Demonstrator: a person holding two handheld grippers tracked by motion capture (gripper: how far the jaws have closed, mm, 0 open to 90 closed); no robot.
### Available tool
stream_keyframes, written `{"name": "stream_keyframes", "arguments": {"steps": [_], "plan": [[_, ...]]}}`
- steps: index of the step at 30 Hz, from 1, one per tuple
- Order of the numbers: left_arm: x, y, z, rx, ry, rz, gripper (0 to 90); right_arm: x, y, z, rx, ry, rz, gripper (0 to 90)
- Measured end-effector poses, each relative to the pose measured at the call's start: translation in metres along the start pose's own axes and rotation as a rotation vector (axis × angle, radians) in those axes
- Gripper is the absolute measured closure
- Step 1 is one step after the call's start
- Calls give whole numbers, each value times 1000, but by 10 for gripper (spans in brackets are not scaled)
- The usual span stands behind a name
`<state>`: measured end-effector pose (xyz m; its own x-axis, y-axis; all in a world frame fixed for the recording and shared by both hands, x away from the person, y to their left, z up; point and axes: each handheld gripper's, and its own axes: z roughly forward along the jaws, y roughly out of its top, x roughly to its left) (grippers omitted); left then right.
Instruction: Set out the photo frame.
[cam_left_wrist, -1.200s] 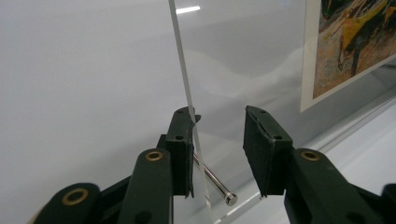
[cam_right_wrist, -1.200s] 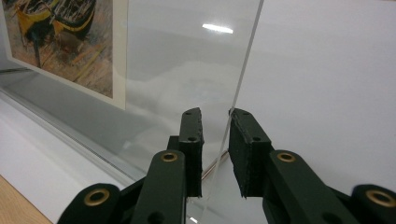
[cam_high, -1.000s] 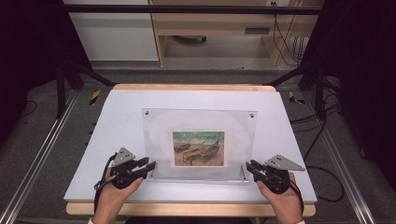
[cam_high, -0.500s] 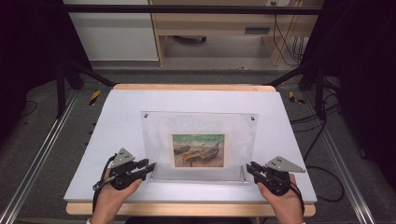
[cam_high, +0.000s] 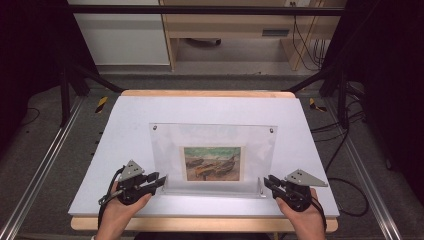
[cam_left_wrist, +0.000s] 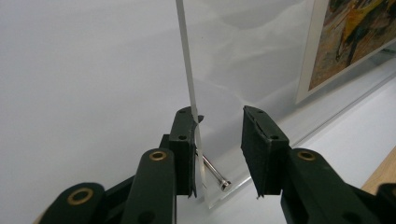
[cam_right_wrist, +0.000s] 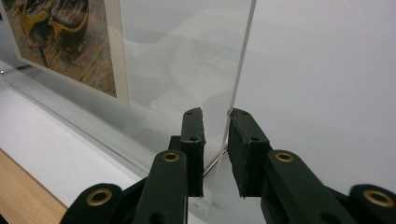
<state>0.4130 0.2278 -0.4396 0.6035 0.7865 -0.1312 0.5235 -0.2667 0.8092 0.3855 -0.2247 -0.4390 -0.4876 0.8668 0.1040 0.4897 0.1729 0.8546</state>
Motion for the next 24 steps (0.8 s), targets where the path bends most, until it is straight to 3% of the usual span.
{"name": "stream_keyframes", "arguments": {"steps": [24], "plan": [[-4, -6, -3, 36, -2, 30, 656, 3, -8, -4, 16, 20, -7, 742]]}}
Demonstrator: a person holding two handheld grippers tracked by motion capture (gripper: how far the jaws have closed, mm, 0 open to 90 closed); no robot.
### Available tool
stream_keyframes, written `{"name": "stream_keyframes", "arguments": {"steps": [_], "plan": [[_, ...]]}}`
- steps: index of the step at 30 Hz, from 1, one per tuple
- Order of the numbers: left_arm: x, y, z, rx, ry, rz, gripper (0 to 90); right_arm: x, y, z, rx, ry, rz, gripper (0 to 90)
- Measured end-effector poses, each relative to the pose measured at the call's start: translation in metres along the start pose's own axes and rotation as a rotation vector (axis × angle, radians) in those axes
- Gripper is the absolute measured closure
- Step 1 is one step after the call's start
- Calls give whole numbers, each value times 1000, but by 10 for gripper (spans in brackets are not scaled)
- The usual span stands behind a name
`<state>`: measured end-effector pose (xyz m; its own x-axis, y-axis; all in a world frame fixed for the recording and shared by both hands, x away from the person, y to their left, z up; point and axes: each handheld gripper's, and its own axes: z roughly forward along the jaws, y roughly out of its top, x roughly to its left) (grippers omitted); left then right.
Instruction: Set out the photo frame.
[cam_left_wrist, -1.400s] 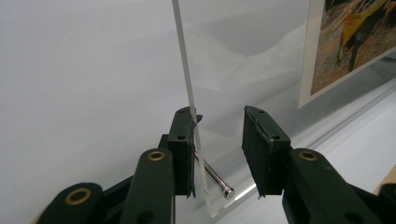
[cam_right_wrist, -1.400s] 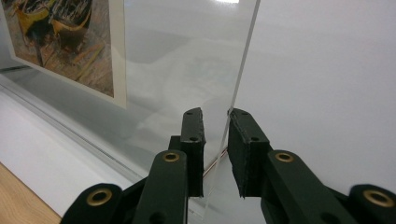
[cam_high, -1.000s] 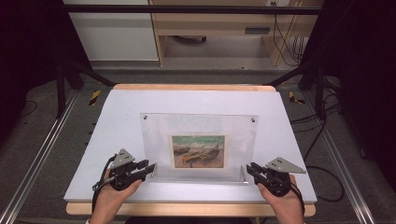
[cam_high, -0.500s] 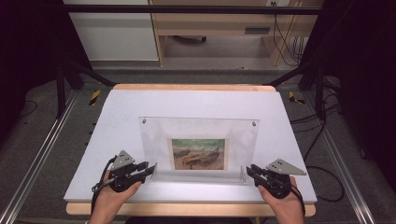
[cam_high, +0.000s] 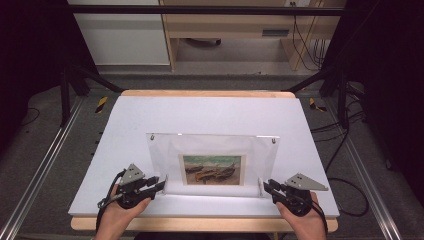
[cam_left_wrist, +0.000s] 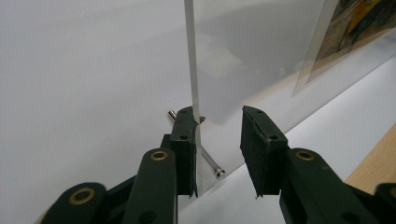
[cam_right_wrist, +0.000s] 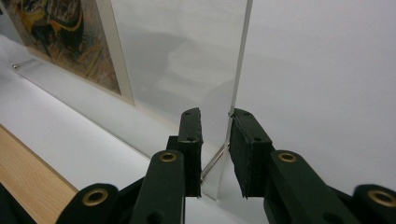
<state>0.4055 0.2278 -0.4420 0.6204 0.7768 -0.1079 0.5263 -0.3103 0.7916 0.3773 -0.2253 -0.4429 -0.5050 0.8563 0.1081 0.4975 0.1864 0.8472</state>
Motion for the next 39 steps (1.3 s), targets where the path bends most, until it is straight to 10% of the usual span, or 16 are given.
{"name": "stream_keyframes", "arguments": {"steps": [6, 19, 39], "plan": [[1, 0, 0, -9, -13, -6, 644, 1, 0, 1, 1, 10, 10, 692], [0, -2, -5, -12, -30, 34, 379, -6, -3, 1, 30, -50, -4, 277], [47, -9, -22, 5, 116, 21, 142, -37, -12, -3, 78, -241, -22, 107]]}}
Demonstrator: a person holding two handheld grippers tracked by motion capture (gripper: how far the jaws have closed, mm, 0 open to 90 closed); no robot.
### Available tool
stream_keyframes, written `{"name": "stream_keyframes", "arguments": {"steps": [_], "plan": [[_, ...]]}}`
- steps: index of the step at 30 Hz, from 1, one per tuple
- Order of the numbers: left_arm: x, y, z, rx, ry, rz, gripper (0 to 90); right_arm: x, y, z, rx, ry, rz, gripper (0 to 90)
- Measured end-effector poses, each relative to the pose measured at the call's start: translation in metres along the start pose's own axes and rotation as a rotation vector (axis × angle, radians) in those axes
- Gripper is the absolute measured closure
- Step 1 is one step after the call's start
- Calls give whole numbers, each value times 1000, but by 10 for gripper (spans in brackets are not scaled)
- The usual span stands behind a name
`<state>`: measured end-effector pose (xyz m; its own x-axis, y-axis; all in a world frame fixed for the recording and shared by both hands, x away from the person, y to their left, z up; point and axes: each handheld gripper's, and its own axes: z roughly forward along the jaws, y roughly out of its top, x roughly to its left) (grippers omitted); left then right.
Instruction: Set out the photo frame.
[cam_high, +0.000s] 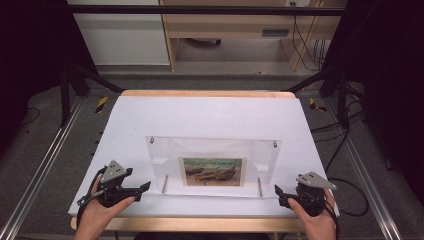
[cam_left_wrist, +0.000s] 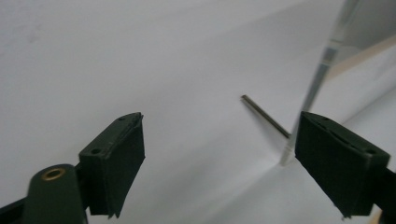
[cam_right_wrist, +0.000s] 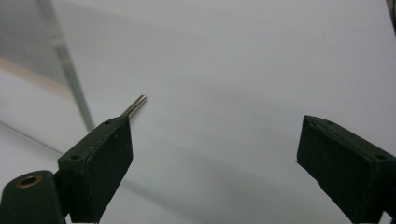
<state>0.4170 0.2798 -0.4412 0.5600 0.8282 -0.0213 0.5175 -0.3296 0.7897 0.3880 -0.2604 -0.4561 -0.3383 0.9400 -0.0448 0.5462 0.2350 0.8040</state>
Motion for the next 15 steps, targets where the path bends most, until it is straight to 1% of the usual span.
{"name": "stream_keyframes", "arguments": {"steps": [2, 3, 4, 5, 7, 8, 10, 12, 15], "plan": [[7, -1, 3, 4, 18, -9, 124, -3, 1, 4, 9, -23, 2, 103], [10, -1, 5, 8, 28, -9, 117, -6, 2, 7, 14, -38, 5, 100], [12, -1, 6, 16, 37, 0, 110, -8, 2, 10, 18, -54, 3, 100], [14, -1, 9, 20, 50, -2, 102, -10, 3, 12, 22, -62, 4, 100], [18, 1, 14, 17, 66, -3, 93, -14, 5, 17, 23, -84, 15, 100], [19, 2, 17, 13, 76, -4, 90, -15, 6, 19, 23, -89, 14, 100], [21, 3, 20, 15, 81, 0, 80, -17, 8, 23, 25, -105, 16, 100], [21, 4, 24, 15, 90, 1, 78, -17, 10, 27, 27, -106, 11, 100], [24, 6, 29, 0, 103, 9, 69, -17, 14, 33, 31, -118, 4, 103]]}}
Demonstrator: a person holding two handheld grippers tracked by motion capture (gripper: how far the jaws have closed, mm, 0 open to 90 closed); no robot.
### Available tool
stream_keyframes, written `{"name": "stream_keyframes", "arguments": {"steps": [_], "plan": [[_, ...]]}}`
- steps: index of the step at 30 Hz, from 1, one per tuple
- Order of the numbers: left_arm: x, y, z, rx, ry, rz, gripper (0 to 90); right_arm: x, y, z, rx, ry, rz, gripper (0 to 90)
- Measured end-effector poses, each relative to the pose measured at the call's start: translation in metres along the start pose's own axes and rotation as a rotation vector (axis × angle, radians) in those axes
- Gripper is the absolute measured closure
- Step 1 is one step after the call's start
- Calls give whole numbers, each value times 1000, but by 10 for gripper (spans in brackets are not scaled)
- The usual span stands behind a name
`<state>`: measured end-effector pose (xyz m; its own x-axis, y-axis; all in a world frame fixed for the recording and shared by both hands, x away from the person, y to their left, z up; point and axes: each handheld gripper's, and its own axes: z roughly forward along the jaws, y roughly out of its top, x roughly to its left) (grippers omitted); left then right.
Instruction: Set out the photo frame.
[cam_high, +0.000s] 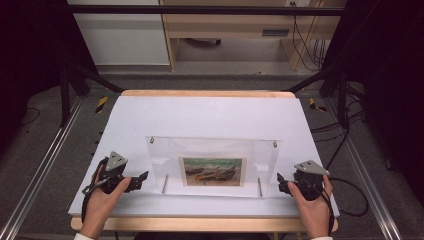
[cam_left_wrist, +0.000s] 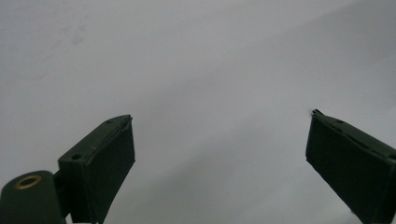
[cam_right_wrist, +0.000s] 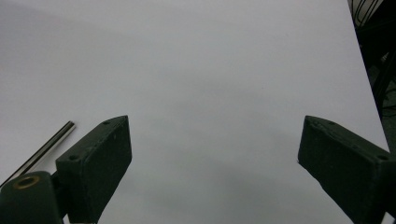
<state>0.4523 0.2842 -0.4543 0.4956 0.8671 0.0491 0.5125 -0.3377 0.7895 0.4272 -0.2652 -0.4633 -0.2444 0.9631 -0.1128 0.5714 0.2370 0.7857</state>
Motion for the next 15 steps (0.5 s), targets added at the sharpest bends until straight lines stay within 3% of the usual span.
{"name": "stream_keyframes", "arguments": {"steps": [7, 15], "plan": [[13, 4, 17, 19, 29, -29, 66, -3, 10, 17, 1, -12, 20, 113], [19, 6, 20, 10, 31, -58, 45, -7, 13, 29, -13, -2, 60, 123]]}}
